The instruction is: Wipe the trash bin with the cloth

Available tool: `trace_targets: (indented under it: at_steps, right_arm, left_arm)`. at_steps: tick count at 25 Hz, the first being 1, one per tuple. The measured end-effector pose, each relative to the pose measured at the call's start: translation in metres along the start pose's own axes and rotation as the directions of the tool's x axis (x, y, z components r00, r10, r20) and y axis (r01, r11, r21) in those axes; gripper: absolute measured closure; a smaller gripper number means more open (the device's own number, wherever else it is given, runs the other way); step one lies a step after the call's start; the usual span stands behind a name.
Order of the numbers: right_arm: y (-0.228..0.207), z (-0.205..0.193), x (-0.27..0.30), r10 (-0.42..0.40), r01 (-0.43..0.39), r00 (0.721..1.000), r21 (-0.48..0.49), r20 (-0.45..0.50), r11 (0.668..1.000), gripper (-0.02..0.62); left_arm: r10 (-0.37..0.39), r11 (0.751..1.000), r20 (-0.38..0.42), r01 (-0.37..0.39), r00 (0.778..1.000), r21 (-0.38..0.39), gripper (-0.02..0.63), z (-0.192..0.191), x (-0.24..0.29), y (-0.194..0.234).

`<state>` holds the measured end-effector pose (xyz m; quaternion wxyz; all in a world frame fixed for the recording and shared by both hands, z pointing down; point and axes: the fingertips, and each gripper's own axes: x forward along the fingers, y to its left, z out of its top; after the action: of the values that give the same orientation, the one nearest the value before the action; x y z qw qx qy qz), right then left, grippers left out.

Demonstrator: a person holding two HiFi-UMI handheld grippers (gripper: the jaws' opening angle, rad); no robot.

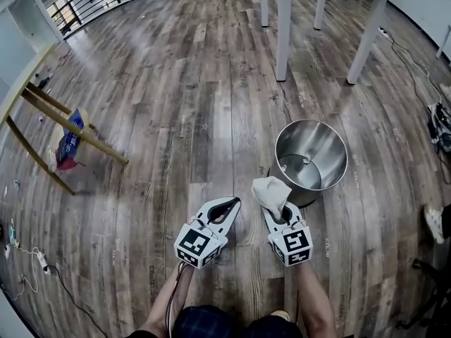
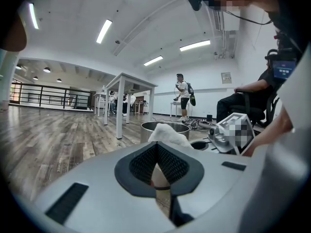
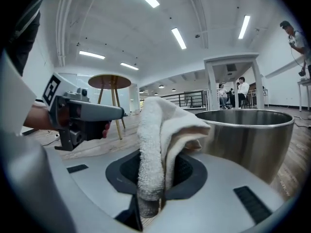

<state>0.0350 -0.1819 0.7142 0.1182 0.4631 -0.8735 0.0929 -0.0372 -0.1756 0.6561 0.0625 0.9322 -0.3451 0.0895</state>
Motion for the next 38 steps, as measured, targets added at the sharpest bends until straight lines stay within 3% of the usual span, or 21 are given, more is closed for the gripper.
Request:
trace_targets:
  at_steps: [6,22,38]
  right_arm:
    - [-0.017,0.002,0.007,-0.049,0.049,0.999,-0.012,-0.017,0.999,0.512]
    - [-0.084,-0.016,-0.078,-0.233,0.233,0.972,0.016,0.012,0.972,0.511]
    - [-0.177,-0.032,-0.135,-0.452,0.447,0.892,0.113,0.020,0.887,0.511]
  left_arm:
    - [0.010,1.000,-0.011,-0.009,1.000,0.017,0.606,-0.002,-0.009,-0.002]
    - [-0.005,1.000,-0.015,0.005,1.000,0.002,0.606,-0.010,-0.003,-0.006]
    - [0.020,1.000,-0.008,-0.020,1.000,-0.013,0.606,-0.012,-0.009,0.001]
